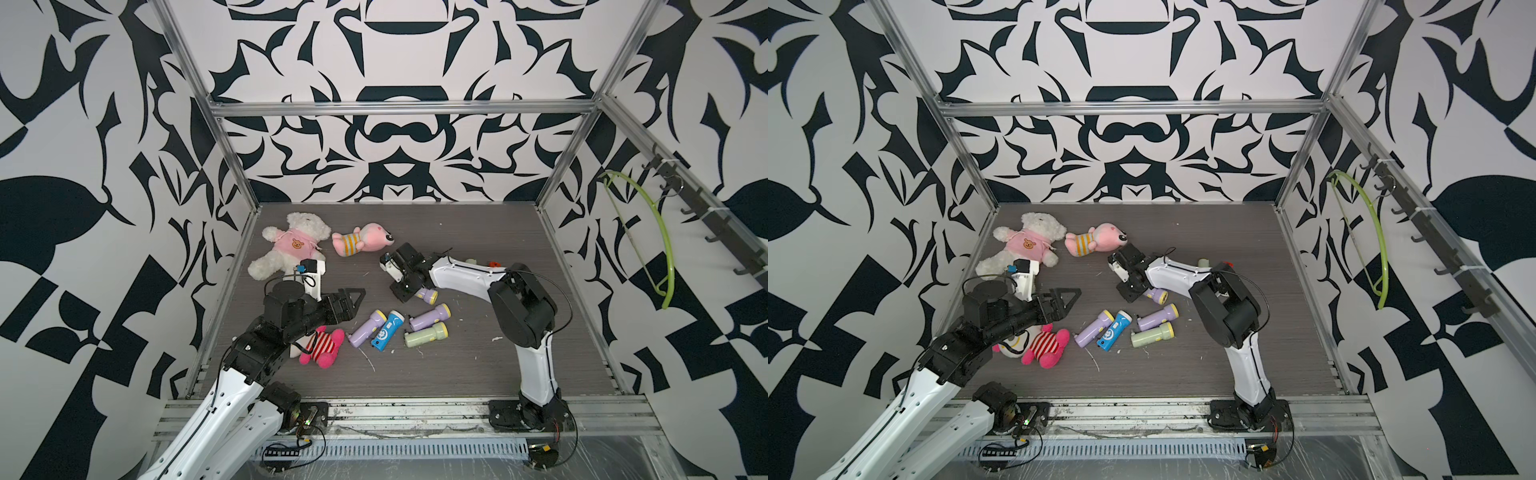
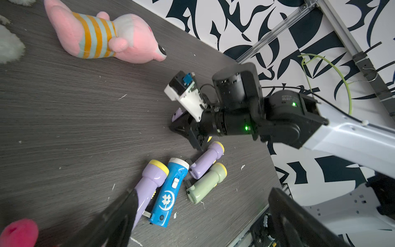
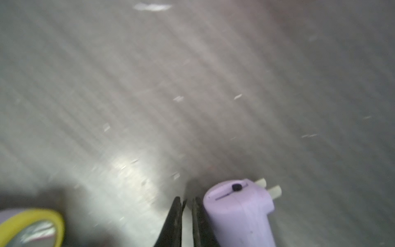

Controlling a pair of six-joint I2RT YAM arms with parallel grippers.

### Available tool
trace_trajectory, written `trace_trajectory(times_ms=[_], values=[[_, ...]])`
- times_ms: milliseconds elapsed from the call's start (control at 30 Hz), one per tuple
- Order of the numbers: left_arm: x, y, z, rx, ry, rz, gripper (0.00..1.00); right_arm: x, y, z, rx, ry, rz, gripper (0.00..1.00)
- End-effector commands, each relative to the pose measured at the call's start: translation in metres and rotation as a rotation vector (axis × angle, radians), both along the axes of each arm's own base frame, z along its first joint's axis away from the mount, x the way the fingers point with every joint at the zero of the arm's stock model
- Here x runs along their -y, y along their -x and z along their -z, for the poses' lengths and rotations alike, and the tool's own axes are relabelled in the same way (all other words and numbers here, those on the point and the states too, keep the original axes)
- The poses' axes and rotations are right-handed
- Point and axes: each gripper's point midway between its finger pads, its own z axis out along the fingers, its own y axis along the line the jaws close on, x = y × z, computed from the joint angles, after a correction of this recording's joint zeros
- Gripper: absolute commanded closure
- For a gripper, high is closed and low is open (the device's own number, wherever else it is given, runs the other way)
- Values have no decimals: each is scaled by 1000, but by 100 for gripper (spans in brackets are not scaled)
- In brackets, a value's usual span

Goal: Close the plug at the bottom of the flashlight
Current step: Pick up the flashlight from the center of the board.

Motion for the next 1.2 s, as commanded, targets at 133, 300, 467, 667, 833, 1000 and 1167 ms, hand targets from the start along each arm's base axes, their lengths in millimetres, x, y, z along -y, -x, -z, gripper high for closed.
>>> trace_trajectory(times_ms=[133,300,467,667,833,1000,1167], values=[[8,-6,11,-18,-20,35,1,20,-45,-23,-17,-77,74,83],[21,-16,15,-43,17,56,1,13,-48,-61,-9,-170,40,78],[38,-28,13,-60,44,106,0,9,-40,-104,-47,-310,59,77],[59,-45,11,-76,48,171,0,33,-16,-161,3,-393,122,77],[78,-67,21,-132,30,211,1,56,14,-209,127,-463,132,77],[104,-87,30,-165,50,286,5,94,37,-248,279,-458,214,74],[119,-96,26,-129,13,306,5,126,50,-257,331,-393,301,73]])
